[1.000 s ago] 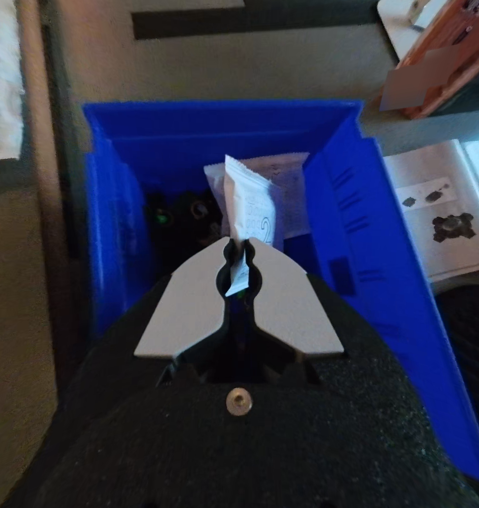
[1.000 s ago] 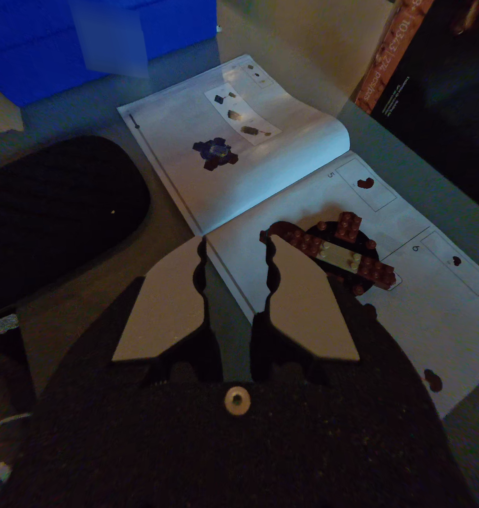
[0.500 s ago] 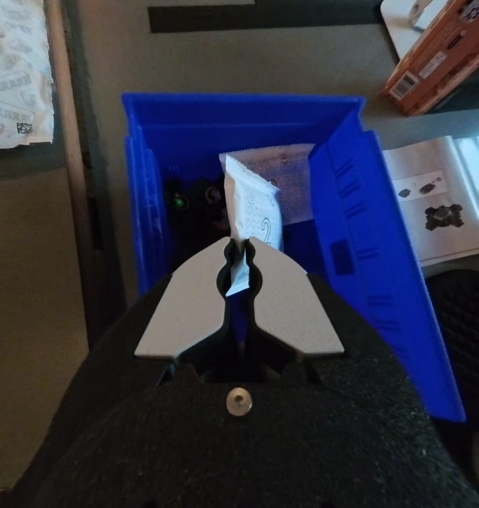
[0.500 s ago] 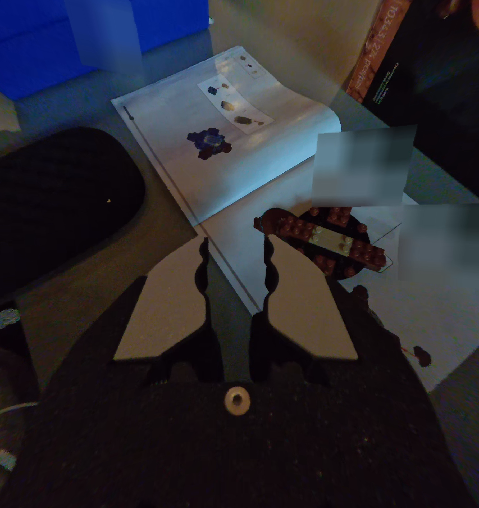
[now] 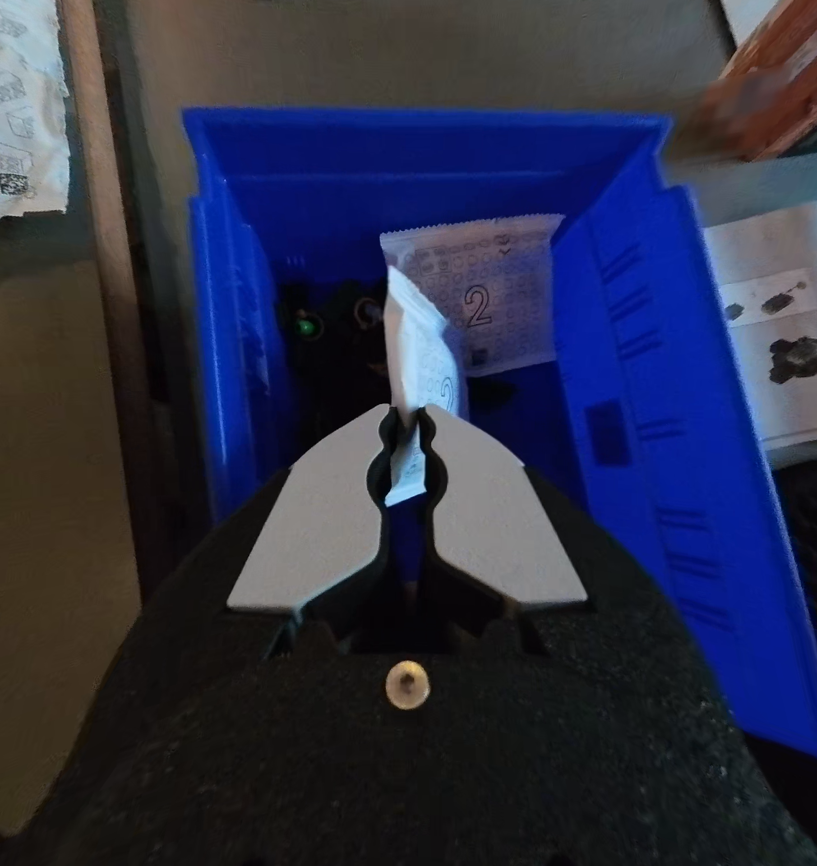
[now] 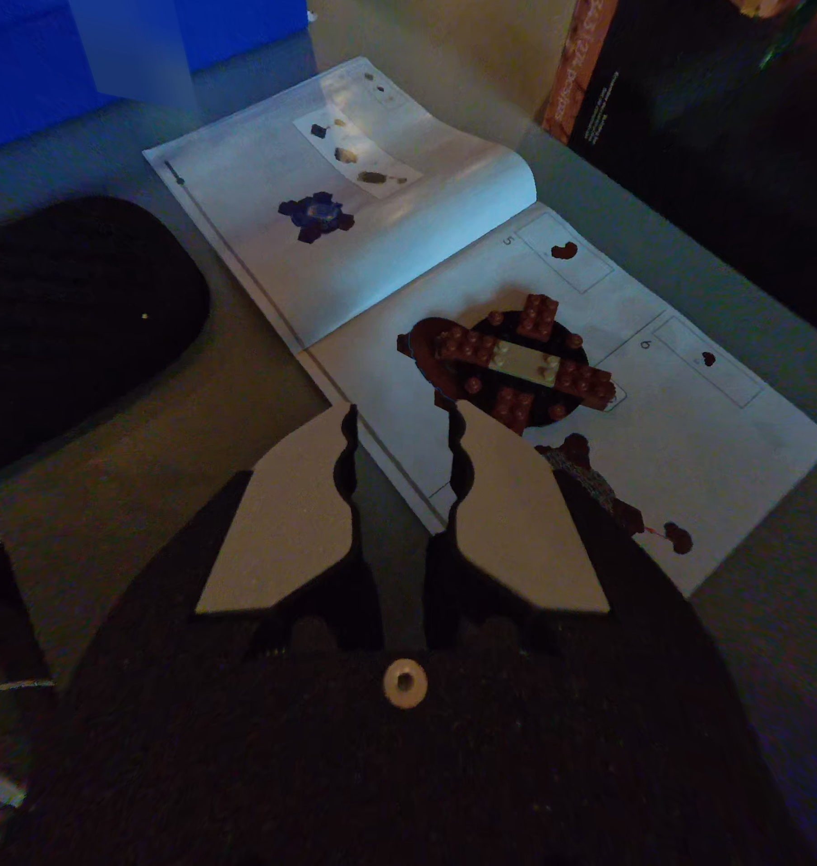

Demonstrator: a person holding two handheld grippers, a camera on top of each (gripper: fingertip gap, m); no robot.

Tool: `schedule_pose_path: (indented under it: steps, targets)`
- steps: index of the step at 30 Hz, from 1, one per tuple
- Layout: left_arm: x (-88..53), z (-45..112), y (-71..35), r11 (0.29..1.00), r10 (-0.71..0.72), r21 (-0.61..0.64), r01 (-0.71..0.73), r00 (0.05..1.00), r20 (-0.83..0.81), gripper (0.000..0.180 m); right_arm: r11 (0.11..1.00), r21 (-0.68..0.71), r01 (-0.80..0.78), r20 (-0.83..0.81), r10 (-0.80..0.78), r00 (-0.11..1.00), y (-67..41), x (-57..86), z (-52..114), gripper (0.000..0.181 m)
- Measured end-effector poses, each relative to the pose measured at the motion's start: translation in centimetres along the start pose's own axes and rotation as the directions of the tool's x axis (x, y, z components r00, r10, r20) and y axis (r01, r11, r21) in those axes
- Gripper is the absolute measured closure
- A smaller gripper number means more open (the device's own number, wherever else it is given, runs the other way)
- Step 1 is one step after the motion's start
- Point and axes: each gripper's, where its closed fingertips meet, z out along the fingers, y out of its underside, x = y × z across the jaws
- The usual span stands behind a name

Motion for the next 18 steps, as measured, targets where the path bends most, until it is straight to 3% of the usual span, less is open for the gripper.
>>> schedule_pose_path:
  steps: [1,10,15,18]
  targets:
    - [0.0,0.0,-0.1,1.0,-0.009,0.009,0.009,1.0,-0.003,0.17,1.0,-0.001,-0.001,0.001,0.001,1.0,0.0,0.0,0.1,0.144]
    - [-0.8,-1.7,-0.4,0.999,0.002,0.051,-0.008,0.994,0.109,0.124,1.0,-0.012,0.005,0.001,-0.005,1.0,0.3,-0.2,0.7,0.144]
    - [-3.7,-5.5,0.0,0.986,0.127,0.036,-0.16,0.885,0.448,0.111,1.0,-0.024,0.003,-0.001,-0.003,1.0,0.5,-0.2,1.2,0.141]
    - [-5.3,-6.7,1.3,0.991,0.109,0.006,-0.131,0.845,0.523,0.112,0.999,-0.032,0.006,0.005,-0.006,1.0,0.6,-0.3,1.6,0.14]
